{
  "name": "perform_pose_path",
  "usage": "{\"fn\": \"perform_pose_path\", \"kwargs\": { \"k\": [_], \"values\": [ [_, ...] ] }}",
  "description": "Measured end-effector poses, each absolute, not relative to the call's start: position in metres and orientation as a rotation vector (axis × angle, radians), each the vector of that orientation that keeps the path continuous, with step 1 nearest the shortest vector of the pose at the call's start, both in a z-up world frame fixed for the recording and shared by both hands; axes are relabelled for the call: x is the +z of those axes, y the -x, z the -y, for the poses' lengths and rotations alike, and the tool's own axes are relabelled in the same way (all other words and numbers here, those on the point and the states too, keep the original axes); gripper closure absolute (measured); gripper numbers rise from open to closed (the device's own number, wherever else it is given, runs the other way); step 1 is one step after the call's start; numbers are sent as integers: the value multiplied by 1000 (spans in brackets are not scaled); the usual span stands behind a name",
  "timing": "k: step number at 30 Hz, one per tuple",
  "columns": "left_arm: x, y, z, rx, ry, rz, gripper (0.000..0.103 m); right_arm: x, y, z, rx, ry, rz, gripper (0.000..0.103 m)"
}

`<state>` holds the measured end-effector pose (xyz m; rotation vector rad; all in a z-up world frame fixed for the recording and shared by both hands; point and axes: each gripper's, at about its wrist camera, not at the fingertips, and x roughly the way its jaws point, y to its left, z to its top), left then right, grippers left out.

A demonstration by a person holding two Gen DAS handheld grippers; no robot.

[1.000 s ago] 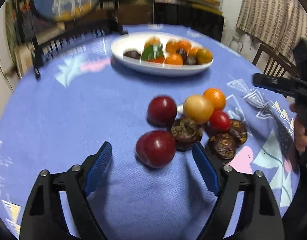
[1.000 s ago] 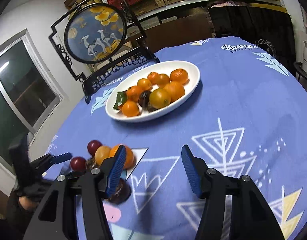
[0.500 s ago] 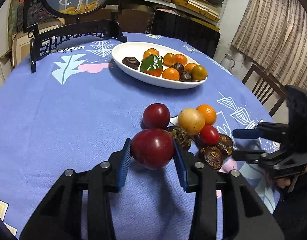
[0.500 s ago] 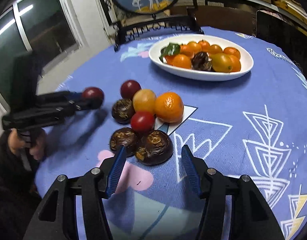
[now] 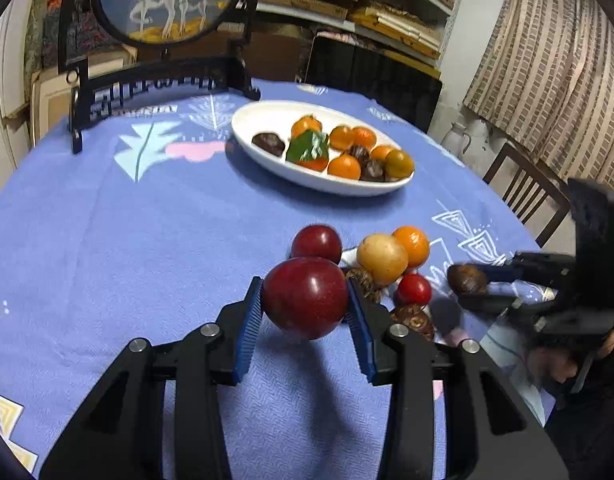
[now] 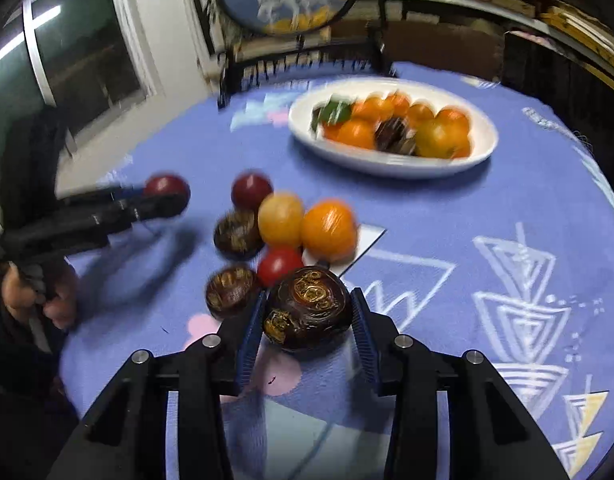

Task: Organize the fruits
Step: 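Carry the plum and water chestnut to the plate and release them, then grasp a water chestnut with the left gripper while the right grasps a mandarin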

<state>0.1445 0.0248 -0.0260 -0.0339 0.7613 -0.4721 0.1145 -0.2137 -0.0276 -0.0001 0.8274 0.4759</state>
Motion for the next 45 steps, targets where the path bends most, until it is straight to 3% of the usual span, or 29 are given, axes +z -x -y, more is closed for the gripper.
{"fn": "perform_pose_path", "kwargs": {
  "k": [10, 18, 20, 21, 25, 33, 39, 43, 45],
  "values": [
    [17, -199, 30, -495, -34, -724, 63, 43, -199, 261, 421, -161, -752, 60],
    [3, -277, 77, -481, -66, -784, 63, 31, -296, 249, 341, -209, -786, 59],
    [-2, -286, 77, -460, -61, -797, 55, 23, -305, 250, 307, -209, -792, 53],
    [-3, -287, 75, -453, -52, -797, 51, 21, -303, 252, 298, -214, -787, 47],
    [7, -260, 59, -448, -56, -741, 33, 18, -275, 258, 299, -203, -750, 46],
    [0, -162, 42, -533, -153, -750, 32, -6, -187, 278, 313, -226, -713, 43],
    [-36, -110, 64, -550, -284, -810, 33, -24, -160, 282, 292, -250, -753, 43],
    [-60, -121, 71, -548, -252, -910, 61, -25, -150, 280, 288, -242, -756, 43],
    [-60, -123, 71, -548, -244, -902, 62, -26, -146, 279, 287, -235, -757, 43]
  ]
}}
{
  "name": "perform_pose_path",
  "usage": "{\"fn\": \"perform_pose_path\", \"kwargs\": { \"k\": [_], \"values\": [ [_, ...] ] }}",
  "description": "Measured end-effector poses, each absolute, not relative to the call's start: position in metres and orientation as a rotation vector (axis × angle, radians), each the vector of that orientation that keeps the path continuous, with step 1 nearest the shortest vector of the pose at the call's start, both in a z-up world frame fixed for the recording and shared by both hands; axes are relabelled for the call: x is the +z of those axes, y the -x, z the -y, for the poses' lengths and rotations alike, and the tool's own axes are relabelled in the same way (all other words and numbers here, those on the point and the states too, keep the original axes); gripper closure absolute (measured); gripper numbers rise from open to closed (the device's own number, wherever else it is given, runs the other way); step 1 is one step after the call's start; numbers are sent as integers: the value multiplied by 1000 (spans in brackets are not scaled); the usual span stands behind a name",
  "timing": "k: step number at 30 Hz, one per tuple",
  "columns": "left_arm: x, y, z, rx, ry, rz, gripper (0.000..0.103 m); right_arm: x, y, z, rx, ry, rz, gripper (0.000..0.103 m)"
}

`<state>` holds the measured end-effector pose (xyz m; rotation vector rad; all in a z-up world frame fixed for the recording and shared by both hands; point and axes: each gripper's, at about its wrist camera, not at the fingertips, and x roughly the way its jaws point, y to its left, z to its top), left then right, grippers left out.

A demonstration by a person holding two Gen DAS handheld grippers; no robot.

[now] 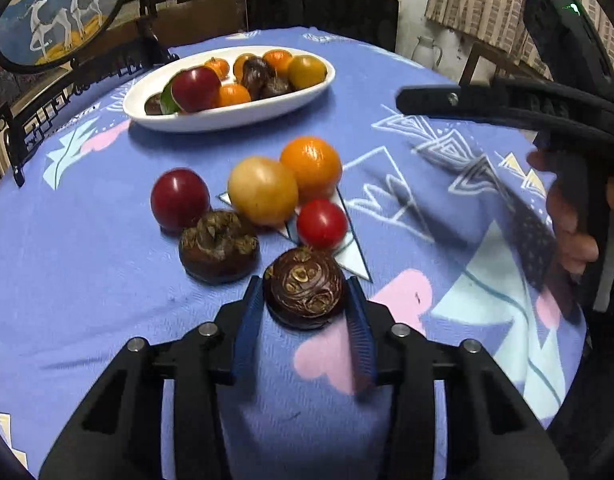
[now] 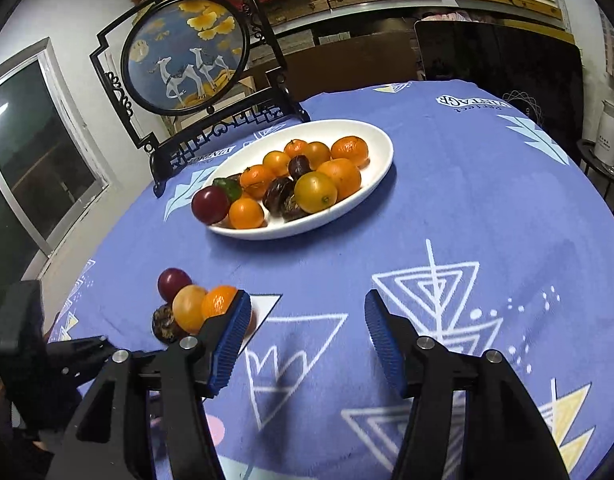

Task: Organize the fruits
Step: 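Grasp a water chestnut with the left gripper while the right grasps a mandarin, then carry the water chestnut and mandarin to the plate and release both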

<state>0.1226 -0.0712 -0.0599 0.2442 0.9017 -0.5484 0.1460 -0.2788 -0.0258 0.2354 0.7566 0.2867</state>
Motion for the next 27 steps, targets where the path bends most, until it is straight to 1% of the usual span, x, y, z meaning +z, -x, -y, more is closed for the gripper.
{"fn": "perform_pose_path", "kwargs": {
  "k": [3, 7, 14, 16, 17, 20, 23, 27],
  "values": [
    [-57, -121, 64, -557, -197, -871, 63, -29, -141, 279, 295, -226, -769, 43],
    [-42, -113, 47, -569, -111, -775, 63, -32, -141, 268, 350, -197, -804, 43],
    [-35, -118, 35, -547, -25, -765, 63, -30, -161, 224, 412, -99, -851, 43],
    [-34, -118, 34, -548, -17, -762, 63, -37, -168, 212, 434, -61, -888, 50],
    [-34, -118, 32, -552, -12, -760, 63, -41, -171, 206, 446, -40, -908, 57],
    [-34, -119, 31, -559, 1, -764, 63, -46, -178, 199, 465, -35, -913, 57],
    [-35, -119, 31, -565, 7, -767, 63, -47, -185, 202, 500, -86, -905, 62],
    [-35, -119, 31, -565, 12, -768, 63, -49, -184, 207, 512, -133, -908, 63]
  ]
}}
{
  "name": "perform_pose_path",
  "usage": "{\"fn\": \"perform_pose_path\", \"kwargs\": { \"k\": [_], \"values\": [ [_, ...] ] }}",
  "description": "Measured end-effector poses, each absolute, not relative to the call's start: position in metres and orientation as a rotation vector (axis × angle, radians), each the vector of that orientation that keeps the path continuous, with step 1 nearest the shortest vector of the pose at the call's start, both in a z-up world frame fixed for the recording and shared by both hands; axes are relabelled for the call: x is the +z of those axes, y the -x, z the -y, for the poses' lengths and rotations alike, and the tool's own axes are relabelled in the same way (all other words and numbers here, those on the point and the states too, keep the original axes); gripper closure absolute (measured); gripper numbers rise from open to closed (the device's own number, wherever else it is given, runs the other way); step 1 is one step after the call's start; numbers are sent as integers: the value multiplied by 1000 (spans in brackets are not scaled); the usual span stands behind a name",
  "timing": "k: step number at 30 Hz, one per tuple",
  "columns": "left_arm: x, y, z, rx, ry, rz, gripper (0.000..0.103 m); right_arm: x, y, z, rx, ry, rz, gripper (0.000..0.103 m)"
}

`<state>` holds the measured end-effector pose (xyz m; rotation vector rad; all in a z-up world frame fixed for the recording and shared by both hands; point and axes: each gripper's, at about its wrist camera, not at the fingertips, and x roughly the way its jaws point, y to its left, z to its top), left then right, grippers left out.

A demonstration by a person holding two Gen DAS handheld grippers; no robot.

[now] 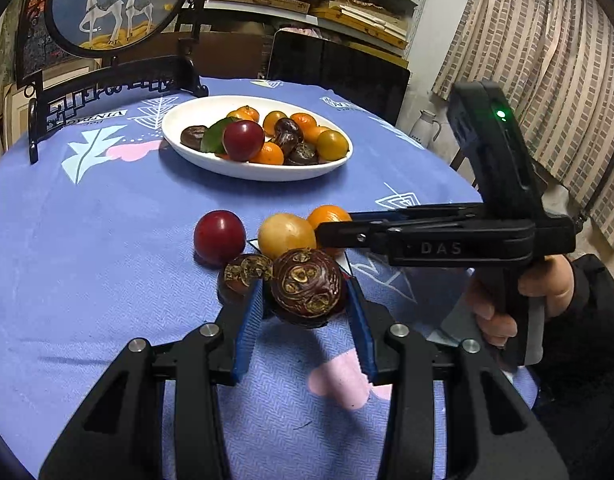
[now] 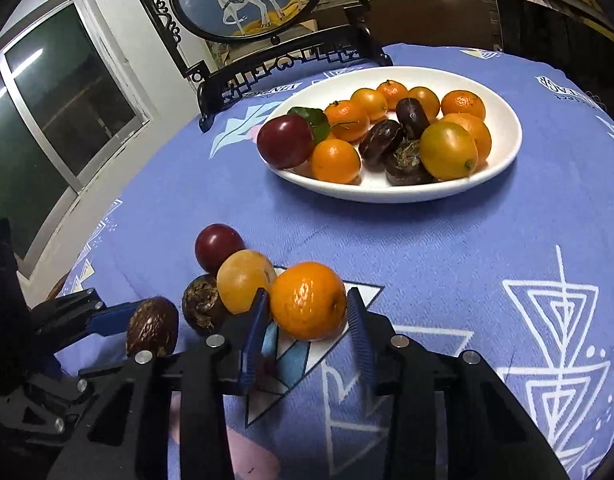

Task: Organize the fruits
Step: 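Carry the water chestnut and mandarin to the plate and release both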

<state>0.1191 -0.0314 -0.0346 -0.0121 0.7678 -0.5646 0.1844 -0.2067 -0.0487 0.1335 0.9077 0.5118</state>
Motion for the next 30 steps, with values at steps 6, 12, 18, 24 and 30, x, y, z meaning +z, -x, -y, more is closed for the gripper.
{"fn": "perform_pose_path", "kwargs": {
  "k": [6, 12, 18, 24, 30],
  "values": [
    [-27, -122, 26, -555, 36, -761, 63, -25, -166, 230, 494, -194, -826, 63],
    [8, -154, 33, -548, 16, -718, 63, 24, -184, 258, 463, -232, -748, 63],
    [38, -223, 58, -520, -35, -674, 63, 52, -247, 265, 410, -269, -718, 63],
    [23, -300, 74, -453, -37, -740, 62, 39, -312, 255, 365, -284, -748, 61],
    [20, -297, 59, -422, -13, -733, 43, 34, -305, 258, 345, -286, -722, 49]
  ]
}}
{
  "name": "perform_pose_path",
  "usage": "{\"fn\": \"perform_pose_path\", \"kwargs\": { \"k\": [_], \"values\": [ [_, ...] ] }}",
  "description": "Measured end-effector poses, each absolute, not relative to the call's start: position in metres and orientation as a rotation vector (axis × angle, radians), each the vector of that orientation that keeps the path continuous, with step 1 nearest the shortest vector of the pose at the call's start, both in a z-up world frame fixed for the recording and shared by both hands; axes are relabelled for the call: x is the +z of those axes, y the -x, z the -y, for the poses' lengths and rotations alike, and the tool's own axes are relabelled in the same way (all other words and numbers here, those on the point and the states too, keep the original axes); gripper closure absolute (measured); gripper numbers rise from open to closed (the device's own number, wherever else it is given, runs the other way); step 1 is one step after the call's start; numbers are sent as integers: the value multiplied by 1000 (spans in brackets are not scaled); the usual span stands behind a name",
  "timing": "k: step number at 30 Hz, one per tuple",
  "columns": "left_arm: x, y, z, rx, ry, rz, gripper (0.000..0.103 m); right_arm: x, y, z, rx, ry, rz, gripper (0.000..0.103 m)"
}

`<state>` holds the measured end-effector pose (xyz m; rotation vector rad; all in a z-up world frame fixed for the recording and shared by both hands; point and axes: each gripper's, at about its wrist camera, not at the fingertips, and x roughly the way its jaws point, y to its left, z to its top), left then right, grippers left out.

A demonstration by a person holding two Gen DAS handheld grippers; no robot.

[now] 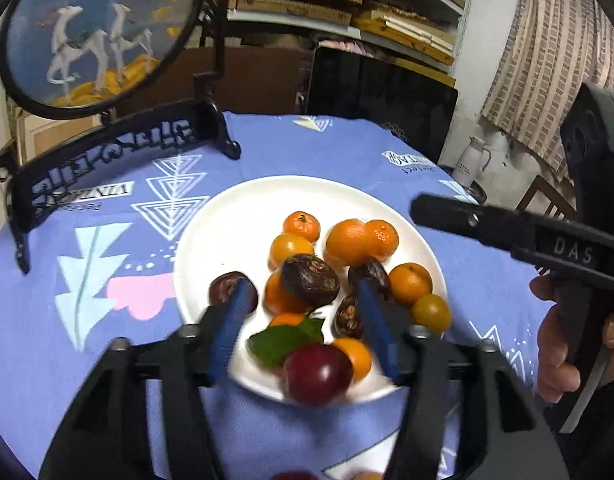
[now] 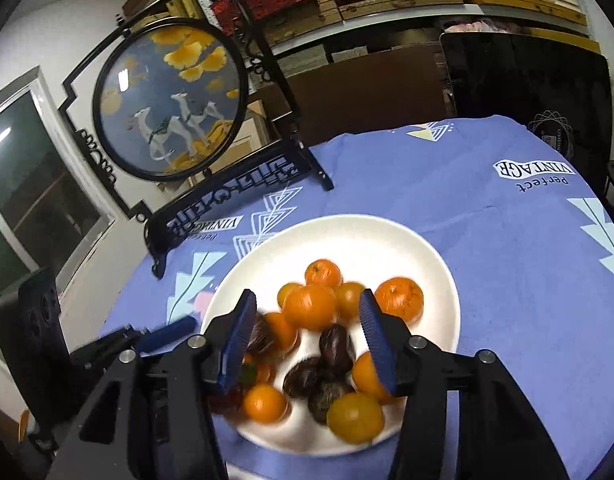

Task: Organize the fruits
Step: 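Carry the water chestnut and mandarin to the plate and release both, then grasp the last water chestnut with the left gripper while the right grasps a red tomato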

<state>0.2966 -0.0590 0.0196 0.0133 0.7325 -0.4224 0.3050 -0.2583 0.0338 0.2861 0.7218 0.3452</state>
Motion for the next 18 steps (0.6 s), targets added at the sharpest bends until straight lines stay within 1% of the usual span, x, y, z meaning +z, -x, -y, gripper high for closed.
{"fn": "perform_pose_path", "kwargs": {
  "k": [3, 5, 7, 9, 13, 15, 16, 17, 18],
  "values": [
    [23, -263, 50, -434, -65, -704, 38, 30, -274, 261, 357, -266, -715, 49],
    [20, -239, 46, -456, -87, -702, 31, 26, -253, 262, 367, -255, -713, 49],
    [14, -212, 41, -477, -116, -710, 28, 18, -221, 263, 366, -227, -695, 47],
    [-2, -182, 38, -494, -168, -741, 28, 8, -196, 266, 354, -202, -677, 45],
    [-31, -153, 38, -471, -273, -799, 28, -14, -166, 274, 354, -239, -697, 45],
    [-41, -152, 36, -453, -287, -821, 31, -20, -160, 275, 353, -250, -712, 45],
    [-44, -156, 35, -452, -282, -836, 40, -21, -158, 275, 352, -253, -716, 45],
    [-48, -160, 37, -462, -273, -860, 44, -22, -157, 273, 354, -253, -722, 45],
    [-49, -164, 38, -474, -259, -868, 45, -23, -155, 272, 360, -249, -726, 45]
  ]
}}
